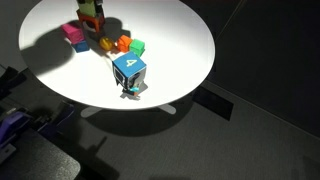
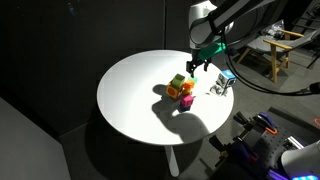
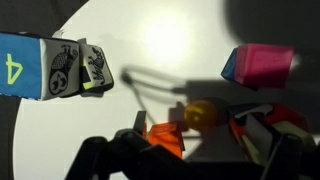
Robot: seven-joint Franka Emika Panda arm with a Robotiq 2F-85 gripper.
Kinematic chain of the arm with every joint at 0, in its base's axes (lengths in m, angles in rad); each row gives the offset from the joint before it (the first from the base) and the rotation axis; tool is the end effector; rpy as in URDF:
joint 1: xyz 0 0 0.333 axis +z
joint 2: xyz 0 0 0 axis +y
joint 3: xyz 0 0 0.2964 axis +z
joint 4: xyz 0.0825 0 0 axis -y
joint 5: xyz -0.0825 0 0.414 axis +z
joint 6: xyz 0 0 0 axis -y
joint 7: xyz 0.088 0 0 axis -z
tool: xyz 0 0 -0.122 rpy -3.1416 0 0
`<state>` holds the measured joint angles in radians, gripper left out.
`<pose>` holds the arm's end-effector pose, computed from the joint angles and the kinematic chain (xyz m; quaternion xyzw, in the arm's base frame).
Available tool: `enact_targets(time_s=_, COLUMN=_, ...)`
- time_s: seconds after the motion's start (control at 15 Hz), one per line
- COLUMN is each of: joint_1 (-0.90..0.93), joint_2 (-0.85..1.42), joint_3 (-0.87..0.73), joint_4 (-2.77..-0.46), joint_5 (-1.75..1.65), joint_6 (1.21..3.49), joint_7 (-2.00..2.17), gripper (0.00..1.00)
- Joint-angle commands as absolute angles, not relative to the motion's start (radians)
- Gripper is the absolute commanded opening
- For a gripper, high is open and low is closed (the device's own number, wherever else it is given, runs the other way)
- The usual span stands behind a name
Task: Remove the orange block from the stack and put it close to the green block on the table
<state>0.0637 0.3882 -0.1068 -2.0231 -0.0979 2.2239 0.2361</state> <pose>0.5896 -0.0309 0.1881 0.9887 -0.1033 -0.0870 0.0651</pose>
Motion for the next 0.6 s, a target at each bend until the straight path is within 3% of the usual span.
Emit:
enact_targets(time_s=0.0, joint_1=0.079, joint_2=0.307, joint_3=-0.081, joint_4=-2.086, joint_5=-0.121, joint_6=2.164, joint_7=0.255, gripper=1.0)
enact_targets(time_s=0.53, joint_1=0.115, joint_2=0.182, joint_3=-0.001, joint_4=-2.201, joint_5=-0.123, joint_6=2.218, joint_7=0.25, gripper=1.0)
